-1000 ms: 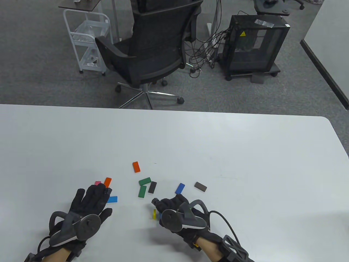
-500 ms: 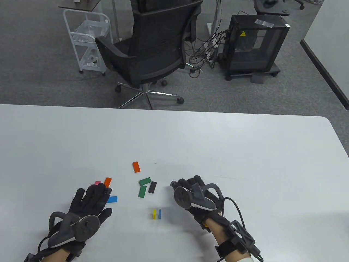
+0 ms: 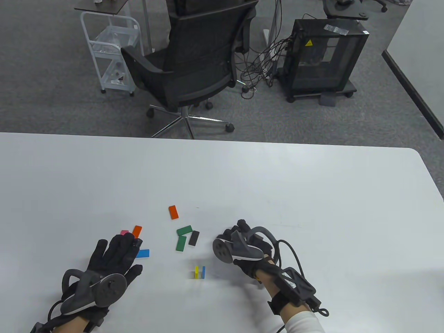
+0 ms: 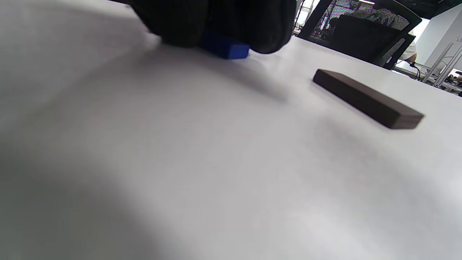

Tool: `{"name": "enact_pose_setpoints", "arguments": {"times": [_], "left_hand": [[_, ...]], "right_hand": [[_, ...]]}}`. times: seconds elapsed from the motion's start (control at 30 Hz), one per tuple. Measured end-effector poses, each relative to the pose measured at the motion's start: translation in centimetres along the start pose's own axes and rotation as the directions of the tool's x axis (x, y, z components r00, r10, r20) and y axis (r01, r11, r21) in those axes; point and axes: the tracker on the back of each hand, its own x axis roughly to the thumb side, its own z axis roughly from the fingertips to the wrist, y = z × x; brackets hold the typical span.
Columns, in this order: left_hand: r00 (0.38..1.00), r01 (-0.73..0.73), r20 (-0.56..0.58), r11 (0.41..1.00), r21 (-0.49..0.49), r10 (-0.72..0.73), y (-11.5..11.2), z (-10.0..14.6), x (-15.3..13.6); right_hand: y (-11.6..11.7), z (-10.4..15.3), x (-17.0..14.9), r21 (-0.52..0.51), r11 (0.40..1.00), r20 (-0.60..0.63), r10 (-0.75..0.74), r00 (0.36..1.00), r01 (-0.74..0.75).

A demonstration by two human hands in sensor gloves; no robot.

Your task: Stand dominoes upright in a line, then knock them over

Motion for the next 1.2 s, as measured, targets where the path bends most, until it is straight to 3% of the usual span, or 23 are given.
{"name": "enact_pose_setpoints", "arguments": {"times": [0.13,0.4,0.73,1.2], "left_hand": [[1.000,0.005,0.002,1.000,-0.003,-0.005,0.0,0.0,0.1],[1.000,0.004,-0.002,1.000,-0.006,-0.004,0.0,0.0,0.0],[1.000,0.004,-0.006,1.000,-0.007,-0.004,0.0,0.0,0.0],[1.000,0.008,-0.003,1.000,-0.016,-0.008,0.0,-0.1,0.1]], "right_hand": [[-0.3,0.1,0.0,0.022,0.999,-0.010,-0.030,1.000,0.030],[-1.9,2.9,0.3,-0.099,0.974,0.018,-0.201,0.979,0.202],[-3.1,5.6,0.7,-0.214,0.893,0.088,-0.387,0.918,0.397],[-1.8,5.9,2.0,-0.130,0.909,0.129,-0.382,0.915,0.397]]}}
